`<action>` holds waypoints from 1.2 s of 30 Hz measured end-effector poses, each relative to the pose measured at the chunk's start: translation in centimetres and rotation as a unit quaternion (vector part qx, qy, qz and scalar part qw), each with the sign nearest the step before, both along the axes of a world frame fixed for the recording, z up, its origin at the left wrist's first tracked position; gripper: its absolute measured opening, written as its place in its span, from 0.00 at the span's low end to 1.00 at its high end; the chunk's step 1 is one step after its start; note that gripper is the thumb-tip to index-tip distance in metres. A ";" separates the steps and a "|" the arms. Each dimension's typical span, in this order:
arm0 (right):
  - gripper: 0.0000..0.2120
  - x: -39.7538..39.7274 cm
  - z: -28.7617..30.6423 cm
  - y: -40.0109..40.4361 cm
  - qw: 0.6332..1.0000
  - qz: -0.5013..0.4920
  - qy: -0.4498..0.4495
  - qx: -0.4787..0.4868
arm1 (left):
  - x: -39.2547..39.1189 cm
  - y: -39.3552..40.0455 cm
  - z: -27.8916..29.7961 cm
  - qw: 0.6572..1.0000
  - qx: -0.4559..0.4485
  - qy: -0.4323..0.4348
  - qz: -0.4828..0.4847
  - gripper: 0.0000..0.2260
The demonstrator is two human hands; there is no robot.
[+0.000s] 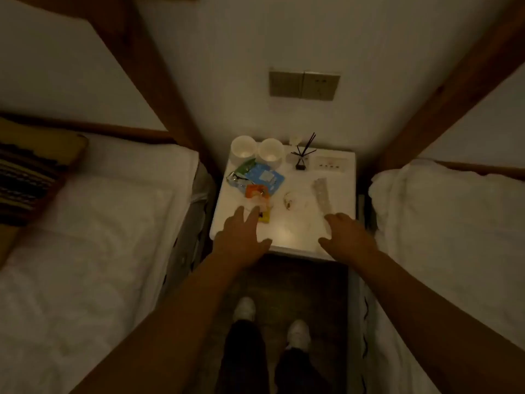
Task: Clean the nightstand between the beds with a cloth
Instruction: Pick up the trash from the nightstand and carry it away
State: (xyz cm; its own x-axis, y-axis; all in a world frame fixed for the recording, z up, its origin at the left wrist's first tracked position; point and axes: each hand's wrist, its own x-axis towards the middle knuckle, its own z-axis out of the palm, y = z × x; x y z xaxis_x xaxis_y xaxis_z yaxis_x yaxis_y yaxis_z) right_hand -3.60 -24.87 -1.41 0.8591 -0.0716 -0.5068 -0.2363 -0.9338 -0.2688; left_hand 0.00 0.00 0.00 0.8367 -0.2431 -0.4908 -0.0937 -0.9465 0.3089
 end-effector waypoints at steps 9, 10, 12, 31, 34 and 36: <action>0.43 8.1 -12.9 -0.8 0.980 -0.193 -0.045 0.014 | 9.0 -3.4 -15.7 0.939 -0.144 -0.035 0.310 0.50; 0.42 8.5 -13.9 -0.6 0.980 -0.193 -0.042 0.015 | 9.2 -3.3 -16.9 0.947 -0.133 -0.033 0.292 0.49; 0.37 9.0 -15.5 0.0 0.982 -0.183 -0.045 0.007 | 9.2 -2.9 -19.2 0.960 -0.120 -0.034 0.251 0.45; 0.13 9.8 -19.4 0.3 0.973 -0.127 -0.135 -0.141 | 19.7 0.8 -22.0 0.975 -0.031 -0.149 -0.160 0.33; 0.14 9.8 -19.5 0.4 0.971 -0.129 -0.144 -0.143 | 19.6 0.9 -22.3 0.975 -0.030 -0.128 -0.180 0.41; 0.14 9.8 -19.5 0.5 0.970 -0.129 -0.149 -0.144 | 19.7 0.2 -22.1 0.974 -0.020 -0.116 -0.192 0.45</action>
State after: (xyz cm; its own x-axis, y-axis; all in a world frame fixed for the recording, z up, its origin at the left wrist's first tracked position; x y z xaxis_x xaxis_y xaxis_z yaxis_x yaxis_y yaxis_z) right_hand 6.15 -24.33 -20.90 0.8989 -0.4060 -0.1649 -0.4244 -0.9002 -0.0973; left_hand 19.68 0.20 -22.13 0.7678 -0.5750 -0.2827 -0.5099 -0.8155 0.2738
